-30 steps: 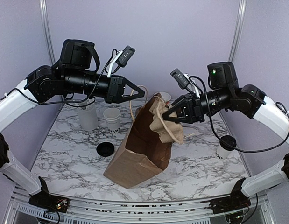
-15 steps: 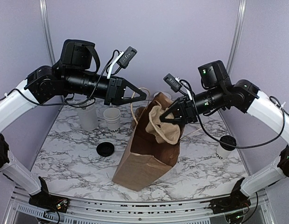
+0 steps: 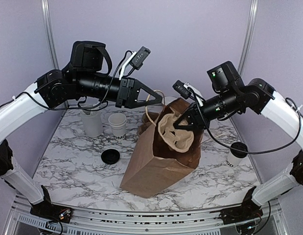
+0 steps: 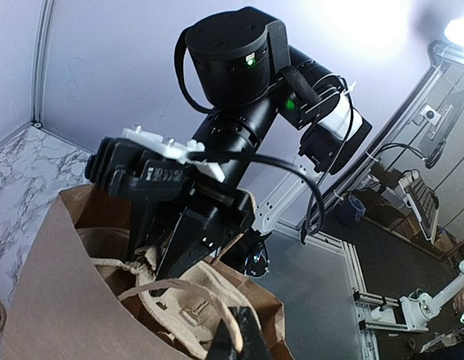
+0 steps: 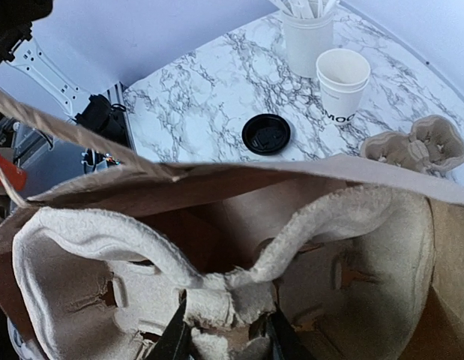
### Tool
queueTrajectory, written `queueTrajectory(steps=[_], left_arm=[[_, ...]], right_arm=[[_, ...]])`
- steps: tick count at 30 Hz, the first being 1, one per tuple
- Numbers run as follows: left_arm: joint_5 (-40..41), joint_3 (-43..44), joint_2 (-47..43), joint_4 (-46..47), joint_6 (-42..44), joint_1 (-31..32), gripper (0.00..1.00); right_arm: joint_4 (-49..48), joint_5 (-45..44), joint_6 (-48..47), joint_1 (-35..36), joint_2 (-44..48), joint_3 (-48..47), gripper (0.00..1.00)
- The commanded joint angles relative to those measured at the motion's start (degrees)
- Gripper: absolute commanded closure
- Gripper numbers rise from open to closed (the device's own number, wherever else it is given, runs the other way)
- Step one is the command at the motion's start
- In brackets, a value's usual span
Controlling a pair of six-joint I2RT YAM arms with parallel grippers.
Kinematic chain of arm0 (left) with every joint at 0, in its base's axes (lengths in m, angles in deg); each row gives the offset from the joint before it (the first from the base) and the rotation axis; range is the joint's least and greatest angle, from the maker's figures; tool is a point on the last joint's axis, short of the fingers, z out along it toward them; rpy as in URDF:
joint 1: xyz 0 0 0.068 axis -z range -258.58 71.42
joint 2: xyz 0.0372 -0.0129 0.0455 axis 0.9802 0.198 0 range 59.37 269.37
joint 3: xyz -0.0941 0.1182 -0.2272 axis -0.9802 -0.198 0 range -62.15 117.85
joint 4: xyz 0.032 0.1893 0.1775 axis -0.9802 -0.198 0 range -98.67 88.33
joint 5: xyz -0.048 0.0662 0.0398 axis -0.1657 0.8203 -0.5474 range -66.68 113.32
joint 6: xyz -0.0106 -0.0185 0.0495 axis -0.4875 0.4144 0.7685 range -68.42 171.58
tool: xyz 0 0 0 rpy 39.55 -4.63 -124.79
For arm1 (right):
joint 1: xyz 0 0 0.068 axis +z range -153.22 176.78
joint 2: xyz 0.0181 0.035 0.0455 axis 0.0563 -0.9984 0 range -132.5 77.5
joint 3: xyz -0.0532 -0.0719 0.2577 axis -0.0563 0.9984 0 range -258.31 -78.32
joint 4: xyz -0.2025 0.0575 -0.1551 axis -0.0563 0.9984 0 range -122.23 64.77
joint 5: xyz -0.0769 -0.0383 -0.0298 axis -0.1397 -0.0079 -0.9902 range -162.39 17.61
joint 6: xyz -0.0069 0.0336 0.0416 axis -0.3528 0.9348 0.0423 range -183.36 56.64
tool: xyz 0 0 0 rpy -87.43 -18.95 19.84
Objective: Pack the takeout coffee
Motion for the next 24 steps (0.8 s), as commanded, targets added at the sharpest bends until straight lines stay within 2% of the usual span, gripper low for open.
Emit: queueTrajectory(steps=[1, 6, 9, 19, 24], left_arm=[[-4.9, -3.0, -1.6, 9.0, -4.8, -2.3, 1.0], [-12.9, -14.7, -5.2, 27.9, -17.0, -8.5, 1.0], [-15.4, -19.2, -6.1, 34.5, -21.3, -10.7, 1.0], [-15.2, -23.3, -7.3, 34.9, -22.9, -13.5, 1.0], [-15.1, -24.6, -8.1, 34.7, -22.8, -14.9, 1.0]], right_arm=[[3.6, -5.2, -1.6, 0.6, -1.3, -2.5, 0.75], [4.5, -7.4, -2.0, 1.8, -3.4, -4.0, 0.76], [5.0, -7.5, -2.3, 1.9, -5.0, -5.7, 0.76], [7.9, -13.3, -3.1, 4.8, -12.4, -14.3, 0.78], [8.0, -13.0, -3.2, 4.9, -15.2, -16.8, 0.78]])
